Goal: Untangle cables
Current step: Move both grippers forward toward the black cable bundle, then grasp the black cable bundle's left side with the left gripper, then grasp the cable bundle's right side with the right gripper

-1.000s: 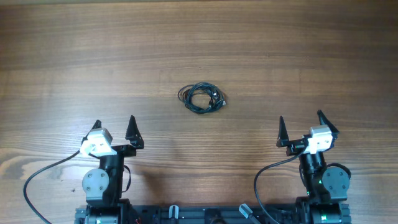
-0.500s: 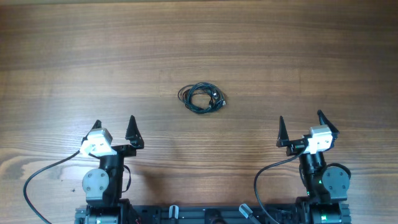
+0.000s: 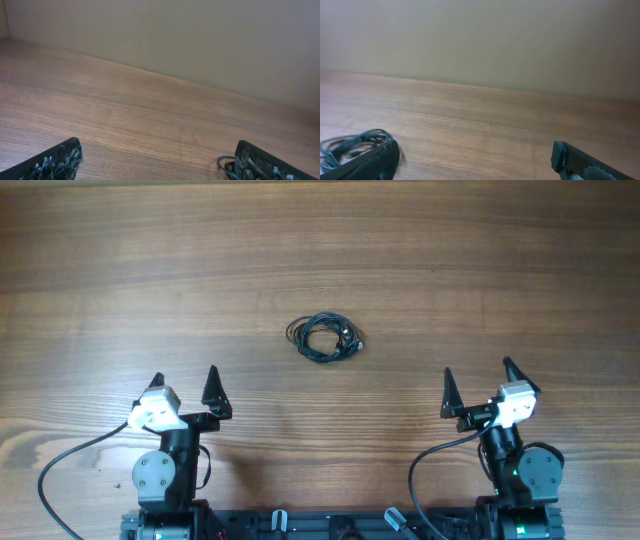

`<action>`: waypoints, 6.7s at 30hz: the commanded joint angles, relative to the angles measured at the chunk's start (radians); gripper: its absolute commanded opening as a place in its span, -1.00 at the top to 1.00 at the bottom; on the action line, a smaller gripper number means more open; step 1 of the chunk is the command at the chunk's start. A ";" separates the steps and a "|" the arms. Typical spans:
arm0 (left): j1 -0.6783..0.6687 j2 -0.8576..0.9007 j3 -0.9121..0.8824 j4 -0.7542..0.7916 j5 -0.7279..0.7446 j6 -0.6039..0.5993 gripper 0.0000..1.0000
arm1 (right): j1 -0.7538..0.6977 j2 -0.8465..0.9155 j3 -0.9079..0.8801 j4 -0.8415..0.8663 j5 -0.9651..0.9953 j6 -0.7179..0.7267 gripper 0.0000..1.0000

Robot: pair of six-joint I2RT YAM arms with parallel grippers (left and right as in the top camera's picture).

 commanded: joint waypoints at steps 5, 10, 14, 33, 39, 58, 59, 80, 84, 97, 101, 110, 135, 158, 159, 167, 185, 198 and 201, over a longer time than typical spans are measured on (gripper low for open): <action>-0.007 0.005 0.077 -0.117 0.018 -0.056 -1.00 | 0.003 0.079 0.047 -0.023 -0.022 0.100 -1.00; -0.007 0.024 0.146 -0.190 0.018 -0.057 -1.00 | 0.003 0.195 0.097 -0.023 -0.023 0.123 -1.00; -0.007 0.069 0.191 -0.224 0.018 -0.065 -1.00 | 0.003 0.331 0.171 -0.031 -0.081 0.154 -1.00; -0.007 0.640 0.550 -0.385 0.085 -0.161 -1.00 | 0.003 0.888 0.630 -0.388 -0.159 -0.010 -1.00; -0.007 0.826 0.813 -0.681 0.135 -0.162 -1.00 | 0.003 0.935 0.784 -0.511 -0.202 -0.010 -1.00; -0.133 1.077 0.971 -0.510 0.181 -0.162 -0.99 | 0.005 1.096 0.970 -0.652 -0.129 0.158 -0.99; -0.159 1.116 0.983 -0.512 0.166 -0.166 -1.00 | 0.005 1.113 1.003 -0.693 -0.123 0.157 -1.00; -0.365 1.559 0.991 -0.391 0.065 -0.597 -0.71 | 0.005 1.172 1.039 -0.583 -0.307 0.247 -1.00; -0.386 1.614 0.991 -0.372 0.037 -0.640 -0.68 | 0.005 1.183 1.039 -0.583 -0.307 0.260 -0.99; -0.446 1.740 0.991 -0.259 0.037 -0.659 -0.62 | 0.005 1.186 1.039 -0.587 -0.307 0.261 -0.89; -0.448 1.761 0.991 -0.246 0.035 -0.659 -0.44 | 0.005 1.186 1.039 -0.587 -0.307 0.261 -0.83; -0.450 1.812 0.991 -0.238 0.007 -0.659 -0.13 | 0.005 1.186 1.039 -0.590 -0.307 0.262 -0.82; -0.450 1.680 0.991 -0.238 0.076 -0.653 0.92 | 0.055 1.249 1.016 -0.602 -0.315 0.259 -0.75; -0.449 1.588 0.991 -0.217 0.332 -0.655 0.92 | 0.319 1.719 1.016 -0.457 -0.223 0.338 -0.36; -0.449 1.584 0.991 -0.211 0.335 -0.655 0.92 | 0.319 1.728 1.016 -0.453 -0.219 0.339 -0.35; -0.449 1.553 0.991 -0.204 0.335 -0.657 0.92 | 0.319 1.767 1.016 -0.427 -0.219 0.347 0.23; -0.445 1.541 0.991 -0.148 0.473 -0.842 0.92 | 0.319 1.767 1.016 -0.354 -0.296 0.391 0.28; -0.363 1.541 0.991 -0.117 0.628 -0.917 0.92 | 0.319 1.767 1.016 -0.350 -0.201 0.390 0.31; -0.353 1.541 0.991 -0.101 0.644 -0.917 0.92 | 0.319 1.767 1.016 -0.350 -0.201 0.389 0.67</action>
